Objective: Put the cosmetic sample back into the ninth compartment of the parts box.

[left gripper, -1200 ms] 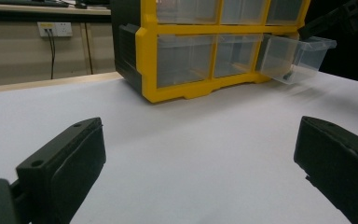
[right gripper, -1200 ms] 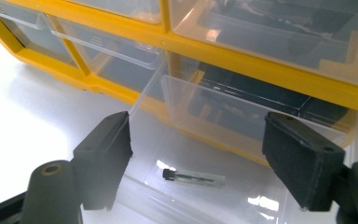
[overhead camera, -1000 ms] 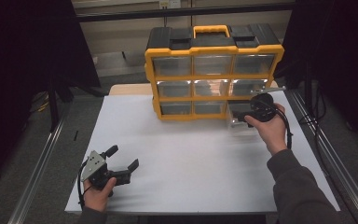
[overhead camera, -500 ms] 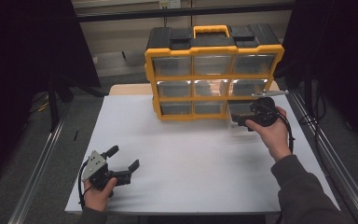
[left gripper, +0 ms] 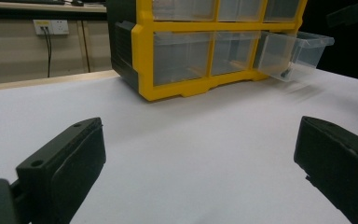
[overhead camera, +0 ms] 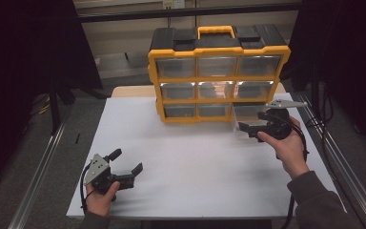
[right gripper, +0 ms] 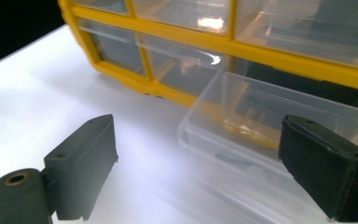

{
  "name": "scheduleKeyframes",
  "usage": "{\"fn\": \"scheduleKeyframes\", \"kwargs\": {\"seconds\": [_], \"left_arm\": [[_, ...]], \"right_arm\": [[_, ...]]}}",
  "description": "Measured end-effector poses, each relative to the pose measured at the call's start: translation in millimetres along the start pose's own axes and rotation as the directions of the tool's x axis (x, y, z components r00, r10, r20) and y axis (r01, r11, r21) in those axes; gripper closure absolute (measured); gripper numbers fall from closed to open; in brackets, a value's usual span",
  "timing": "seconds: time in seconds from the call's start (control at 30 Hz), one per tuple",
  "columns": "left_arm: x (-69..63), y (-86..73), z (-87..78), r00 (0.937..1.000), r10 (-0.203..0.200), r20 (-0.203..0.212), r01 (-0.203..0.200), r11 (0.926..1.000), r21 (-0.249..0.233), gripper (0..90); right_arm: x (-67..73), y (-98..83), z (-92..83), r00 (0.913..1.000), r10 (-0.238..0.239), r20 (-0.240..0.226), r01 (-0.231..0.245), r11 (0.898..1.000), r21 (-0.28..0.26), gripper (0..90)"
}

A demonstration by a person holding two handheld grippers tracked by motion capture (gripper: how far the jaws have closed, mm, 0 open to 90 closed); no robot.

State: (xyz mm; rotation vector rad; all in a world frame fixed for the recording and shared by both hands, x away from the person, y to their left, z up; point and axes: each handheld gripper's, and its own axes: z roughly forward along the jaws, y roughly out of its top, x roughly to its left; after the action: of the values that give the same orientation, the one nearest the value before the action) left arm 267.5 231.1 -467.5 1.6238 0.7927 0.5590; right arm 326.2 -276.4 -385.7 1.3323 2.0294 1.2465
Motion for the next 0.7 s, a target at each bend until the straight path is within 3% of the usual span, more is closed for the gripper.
{"fn": "scheduleKeyframes", "kwargs": {"seconds": [0.1,0.13,0.23,0.4,0.43,0.57,0.7], "left_arm": [[0.0,-0.4,0.3,1.0000,0.001,-0.001,-0.001,1.0000,0.004,2.3],[-2.6,-0.7,2.2,0.9994,-0.032,-0.011,0.031,0.9993,-0.018,2.3],[-3.2,-0.7,1.9,0.9992,-0.037,-0.014,0.037,0.9992,-0.014,2.3],[-1.7,-0.6,0.7,0.9999,-0.012,-0.004,0.012,0.9999,0.002,2.3],[-3.9,-0.8,2.3,0.9991,-0.043,-0.007,0.043,0.9989,-0.021,2.3],[-1.6,-0.5,0.5,0.9999,-0.009,-0.012,0.009,1.0000,0.002,2.3],[-1.5,-0.5,0.7,1.0000,-0.008,-0.005,0.008,1.0000,0.000,2.3]], "right_arm": [[3.5,-8.5,-7.4,0.9996,-0.004,-0.028,0.004,1.000,-0.021,10.8],[4.2,-10.6,-8.8,0.9994,-0.007,-0.035,0.006,1.000,-0.026,10.7],[7.1,-16.4,-13.5,0.9988,-0.005,-0.048,0.004,0.999,-0.037,10.4],[10.0,-27.9,-20.1,0.9977,0.000,-0.067,-0.004,0.998,-0.058,10.1],[10.5,-29.9,-20.9,0.9973,0.002,-0.074,-0.006,0.998,-0.062,10.2],[11.4,-42.1,-24.5,0.9961,0.007,-0.088,-0.014,0.997,-0.076,9.8],[11.5,-54.9,-27.7,0.9962,-0.002,-0.087,-0.005,0.996,-0.087,9.6]]}}
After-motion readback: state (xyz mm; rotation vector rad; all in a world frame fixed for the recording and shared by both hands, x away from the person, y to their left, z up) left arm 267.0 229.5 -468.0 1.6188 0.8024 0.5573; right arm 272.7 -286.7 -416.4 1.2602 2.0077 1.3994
